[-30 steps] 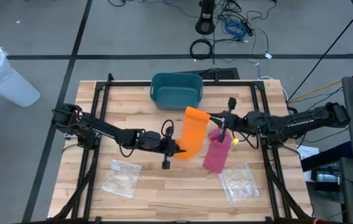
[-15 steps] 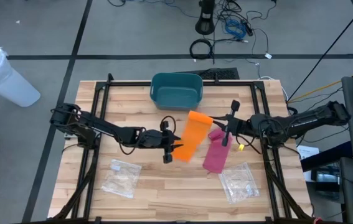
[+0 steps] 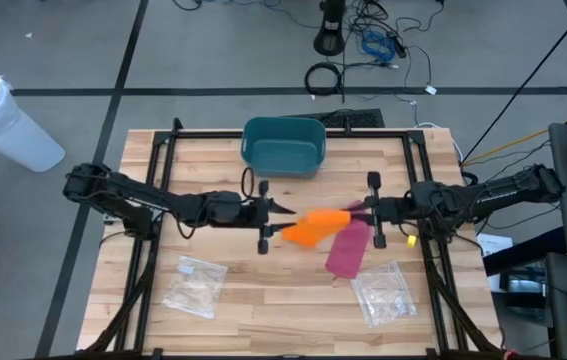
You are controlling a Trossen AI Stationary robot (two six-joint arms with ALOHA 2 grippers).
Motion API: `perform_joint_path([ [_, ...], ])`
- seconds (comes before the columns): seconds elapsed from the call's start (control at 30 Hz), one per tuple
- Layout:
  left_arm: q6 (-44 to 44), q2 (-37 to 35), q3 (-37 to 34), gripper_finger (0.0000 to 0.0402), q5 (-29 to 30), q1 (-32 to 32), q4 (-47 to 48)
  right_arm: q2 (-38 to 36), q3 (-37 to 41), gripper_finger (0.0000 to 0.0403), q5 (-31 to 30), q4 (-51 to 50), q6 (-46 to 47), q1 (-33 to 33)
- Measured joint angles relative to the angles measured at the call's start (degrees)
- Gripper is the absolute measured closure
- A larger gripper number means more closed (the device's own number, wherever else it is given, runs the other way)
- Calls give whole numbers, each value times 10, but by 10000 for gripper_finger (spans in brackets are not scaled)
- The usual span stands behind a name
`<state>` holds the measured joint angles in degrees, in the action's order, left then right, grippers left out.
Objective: Roll bandage
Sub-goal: Roll the orange bandage
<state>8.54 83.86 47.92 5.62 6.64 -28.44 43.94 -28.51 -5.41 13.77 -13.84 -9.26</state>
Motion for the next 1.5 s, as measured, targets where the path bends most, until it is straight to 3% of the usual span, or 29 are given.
perform_joint_path([
  [0.13, 22, 1, 0, 267, -58, -1, -35, 0, 0, 402, 12, -3, 10, 0],
  [0.23, 26, 1, 0, 267, -62, 3, -51, 0, 0, 402, 9, -3, 11, 0],
  [0.43, 44, 1, 0, 267, -32, 1, -57, 14, 0, 403, -39, 1, 22, 2],
  [0.8, 52, 0, 0, 267, -14, -6, -68, 87, 1, 403, -43, 83, 15, 2],
  [1.5, 8, 1, 1, 267, 18, -7, -57, 90, 2, 403, -57, 139, -18, 3],
])
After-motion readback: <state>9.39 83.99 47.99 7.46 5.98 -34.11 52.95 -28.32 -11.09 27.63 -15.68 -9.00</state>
